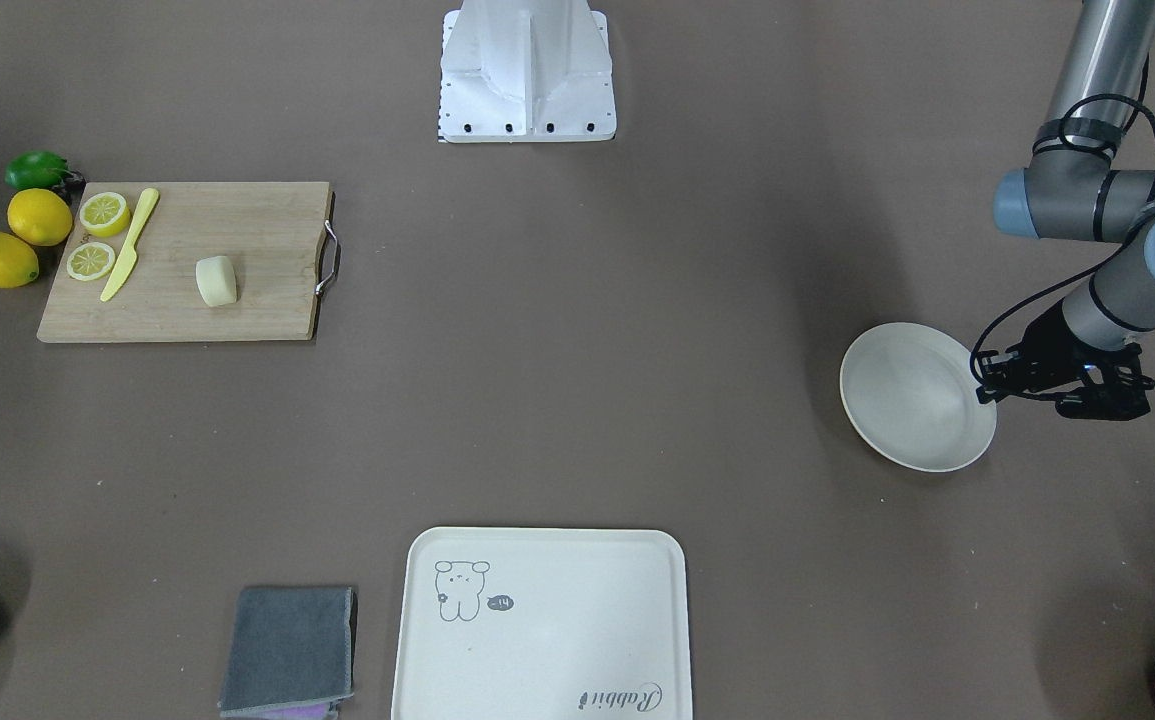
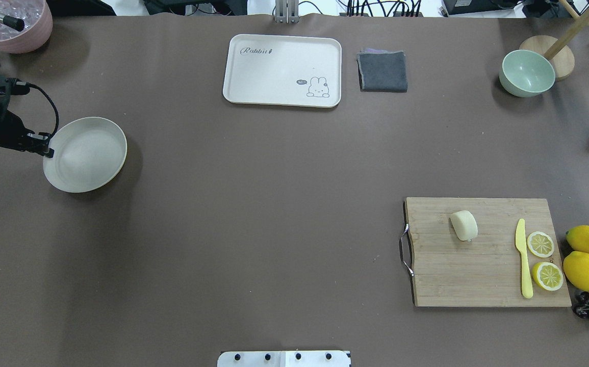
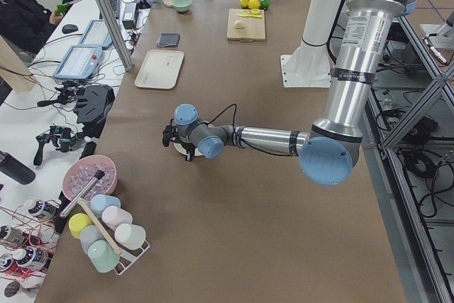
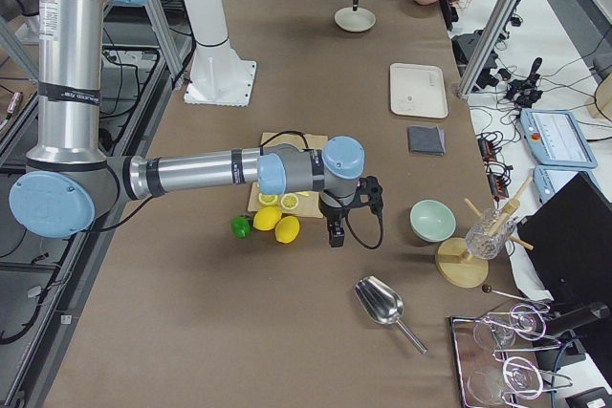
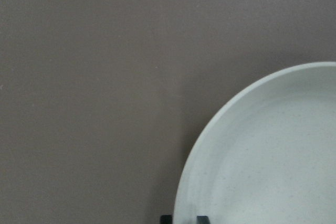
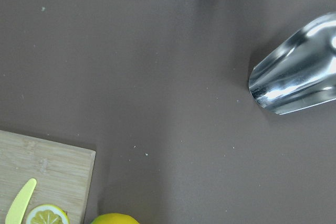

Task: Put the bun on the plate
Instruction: 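Push the white plate with the left gripper toward the table centre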

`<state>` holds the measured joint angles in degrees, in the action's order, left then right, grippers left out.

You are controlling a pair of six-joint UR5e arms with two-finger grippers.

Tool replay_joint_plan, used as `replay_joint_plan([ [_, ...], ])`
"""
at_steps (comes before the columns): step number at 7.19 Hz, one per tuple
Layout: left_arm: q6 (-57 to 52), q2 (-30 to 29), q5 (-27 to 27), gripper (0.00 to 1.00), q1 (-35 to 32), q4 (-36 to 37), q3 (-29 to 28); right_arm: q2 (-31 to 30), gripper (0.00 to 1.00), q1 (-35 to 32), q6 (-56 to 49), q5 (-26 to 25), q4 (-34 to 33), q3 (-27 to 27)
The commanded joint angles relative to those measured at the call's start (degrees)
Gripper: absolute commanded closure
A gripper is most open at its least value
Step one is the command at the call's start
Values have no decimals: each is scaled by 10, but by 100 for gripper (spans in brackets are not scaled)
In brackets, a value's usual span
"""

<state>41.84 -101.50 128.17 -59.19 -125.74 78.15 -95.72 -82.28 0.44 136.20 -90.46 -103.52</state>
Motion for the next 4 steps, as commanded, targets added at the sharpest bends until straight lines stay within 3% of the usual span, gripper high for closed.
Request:
replay_joint_plan([
  [1,7,-7,5,100,-2,8,24,2,0,10,5,4,46,0],
  [2,71,-14,47,100,-2,7,50,-2,0,19,13,7,83,-2],
  [4,225,-49,58,100,9,6,99,5,0,64,96,13,88,-42],
])
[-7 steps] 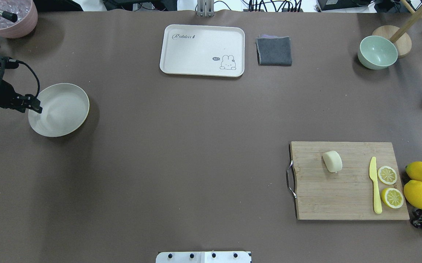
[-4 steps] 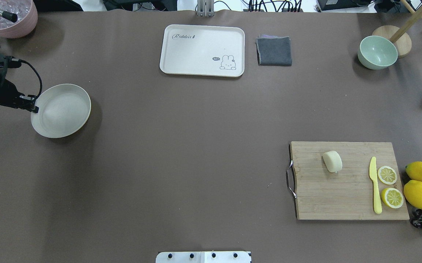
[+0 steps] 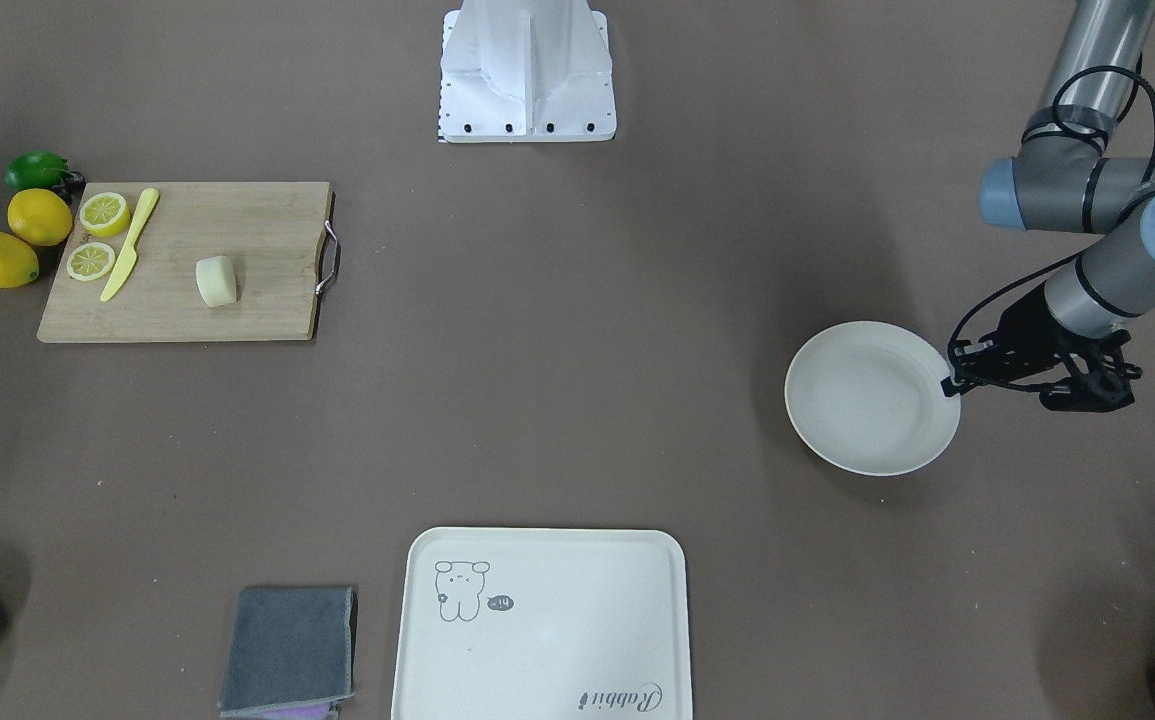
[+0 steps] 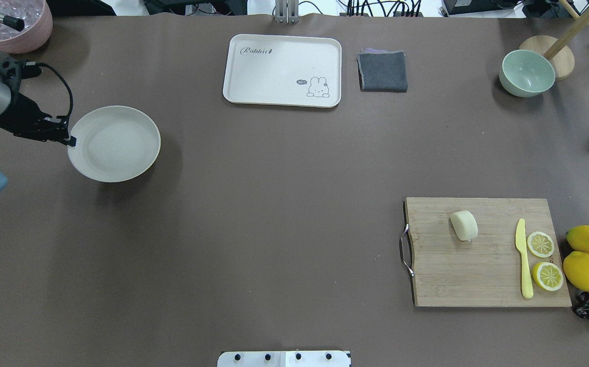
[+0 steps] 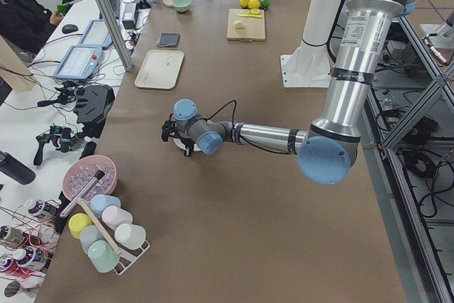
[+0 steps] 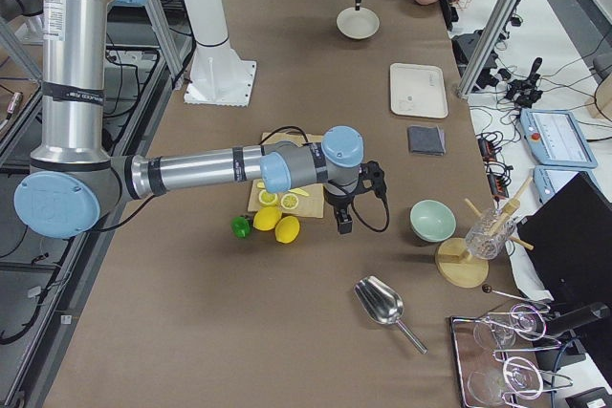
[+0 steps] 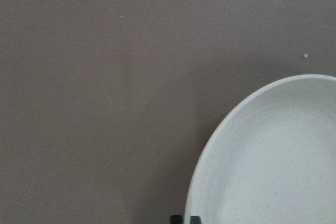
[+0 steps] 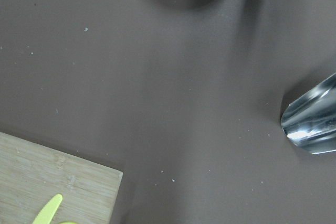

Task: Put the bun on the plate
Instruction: 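Push the white plate with the left gripper toward the table centre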

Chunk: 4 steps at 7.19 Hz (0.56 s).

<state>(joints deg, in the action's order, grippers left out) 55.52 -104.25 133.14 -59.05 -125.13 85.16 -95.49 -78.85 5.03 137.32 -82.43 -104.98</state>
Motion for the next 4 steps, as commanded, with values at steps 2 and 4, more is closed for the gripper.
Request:
replay_joint_plan([
  [2,219,-63,-49,100,91,1,63,3,0,113,173,-19,9,-92],
  [4,296,-144,-148,100,179,68,62,25,0,217,297,-79,11,-126],
])
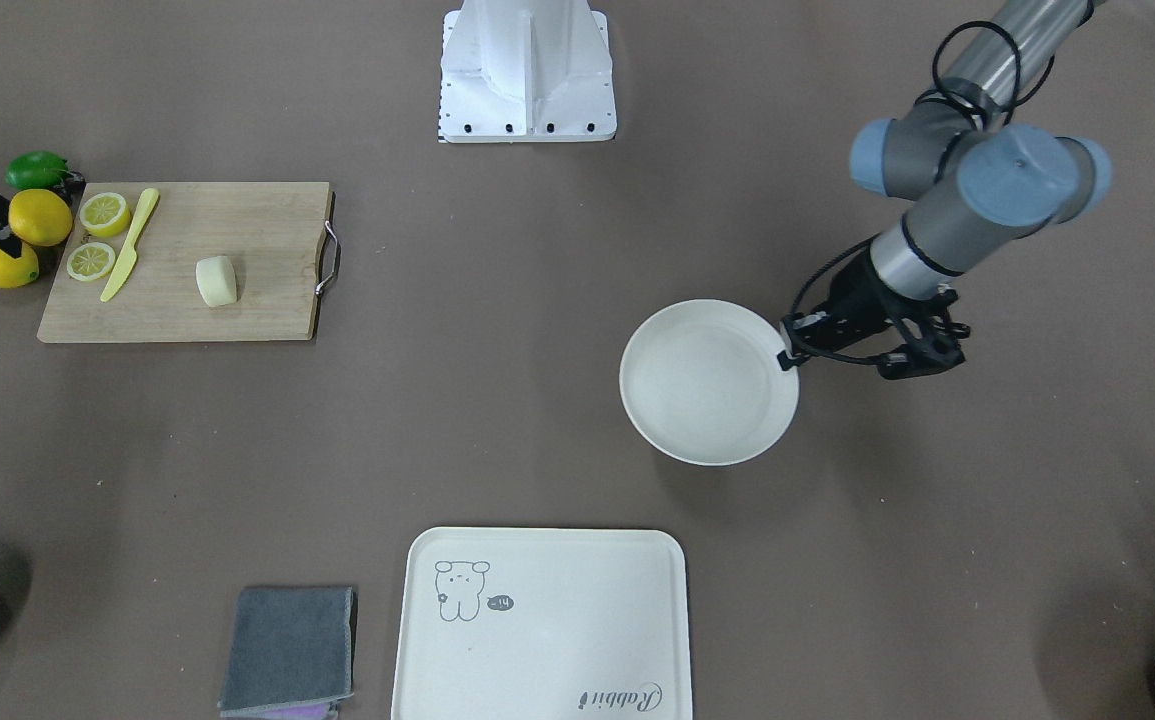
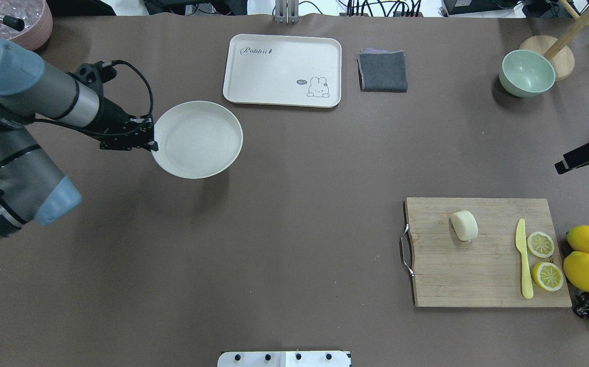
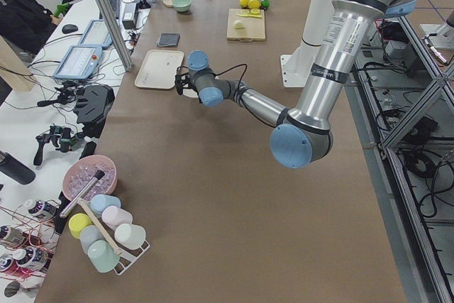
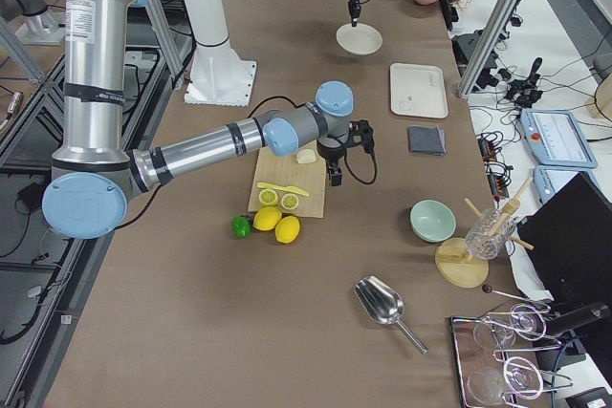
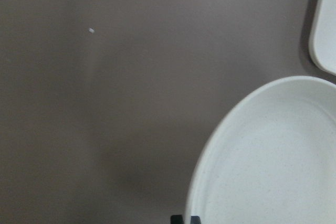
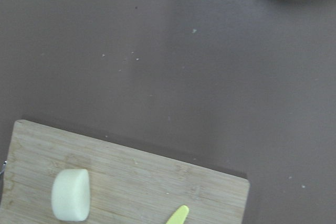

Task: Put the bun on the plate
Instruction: 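Push the white plate with the left gripper toward the table centre, then lower the right gripper onto the pale bun while the left gripper holds the plate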

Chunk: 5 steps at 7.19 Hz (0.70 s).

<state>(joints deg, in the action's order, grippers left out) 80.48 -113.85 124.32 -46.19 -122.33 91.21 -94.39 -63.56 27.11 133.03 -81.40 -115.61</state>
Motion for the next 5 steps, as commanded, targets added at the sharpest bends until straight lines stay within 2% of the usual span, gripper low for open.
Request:
replay_joint_plan([
  [1,74,-70,-106,100,101,49,-1,26,0,113,107,-67,1,-19],
  [2,82,-77,-142,100,129,49,-4,46,0,163,156,-105,1,-16],
  [5,109,-110,-168,100,160,48,-31,54,0,215,162,-123,5,5],
])
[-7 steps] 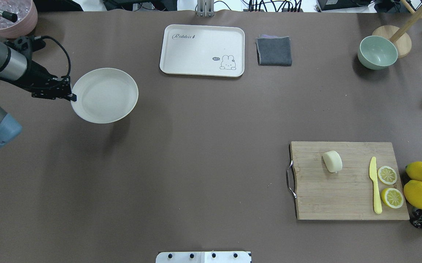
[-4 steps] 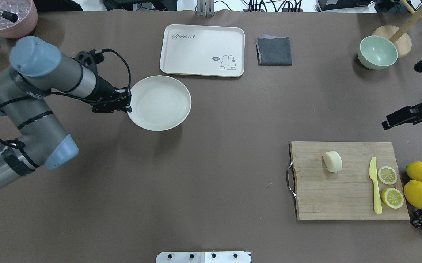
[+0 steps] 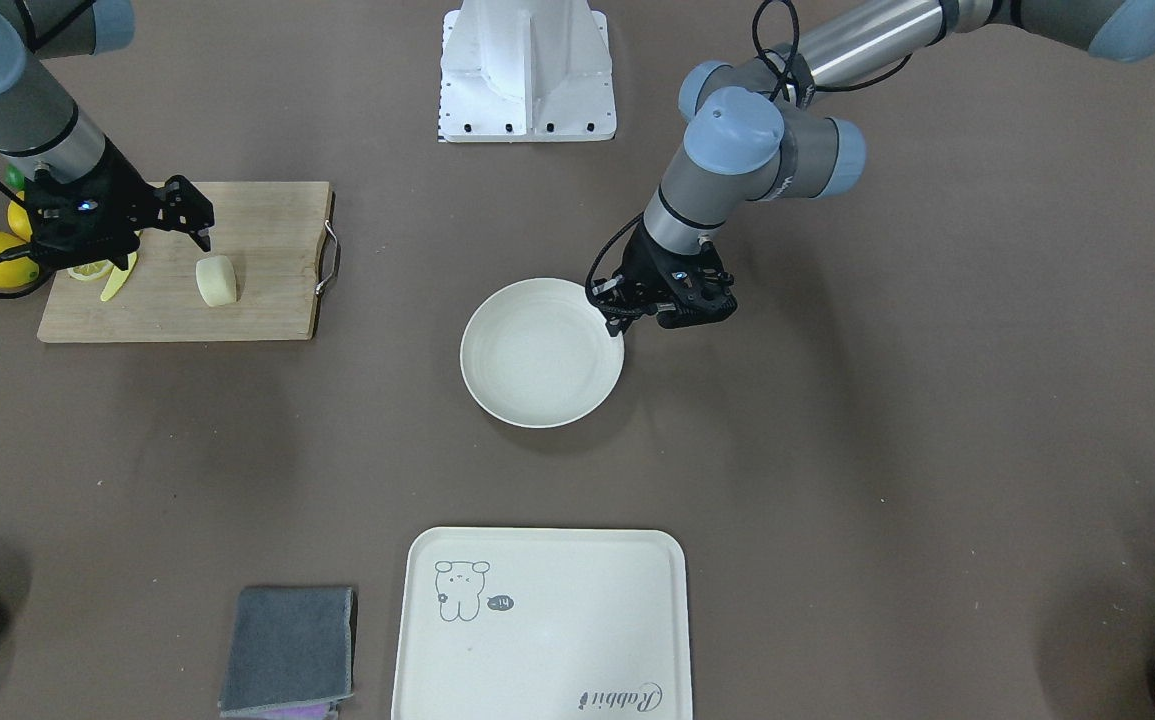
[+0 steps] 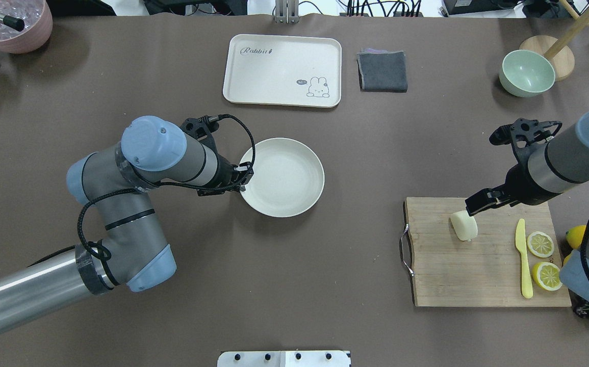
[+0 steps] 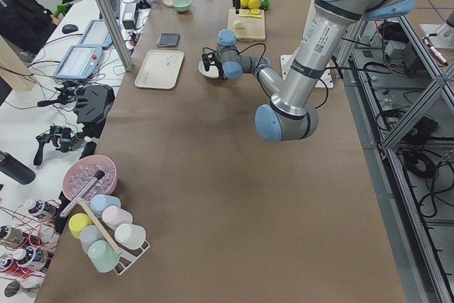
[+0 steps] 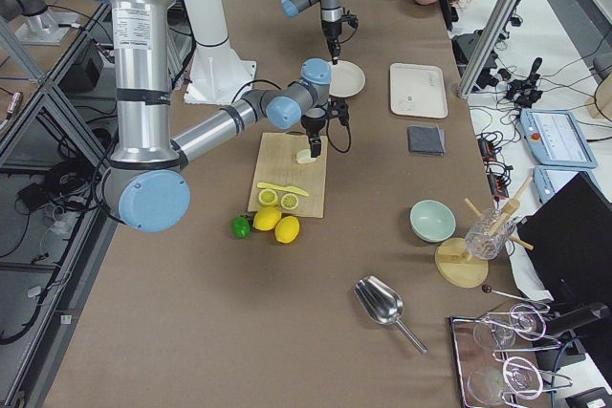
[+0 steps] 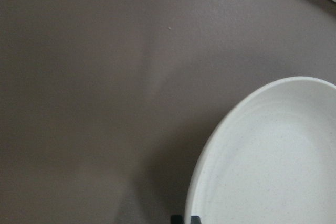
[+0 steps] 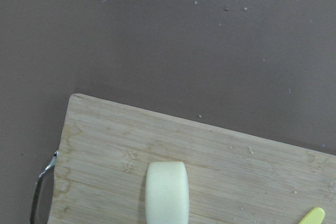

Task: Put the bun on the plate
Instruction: 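Lower the right gripper onto the pale bun while the left gripper holds the plate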

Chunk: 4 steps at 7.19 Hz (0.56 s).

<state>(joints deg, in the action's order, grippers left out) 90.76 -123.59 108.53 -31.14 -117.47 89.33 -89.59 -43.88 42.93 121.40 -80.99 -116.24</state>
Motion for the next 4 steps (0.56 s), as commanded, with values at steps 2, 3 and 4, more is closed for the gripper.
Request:
replay_joint_plan([
  [2,6,-13,-10,100,20,-1,-12,26,1,31,3,-13,1,43],
  [3,6,-13,-10,100,22,-2,-11,35,1,41,3,-27,1,54],
  [4,7,-13,-10,100,22,-4,-11,35,2,43,2,-28,2,59],
])
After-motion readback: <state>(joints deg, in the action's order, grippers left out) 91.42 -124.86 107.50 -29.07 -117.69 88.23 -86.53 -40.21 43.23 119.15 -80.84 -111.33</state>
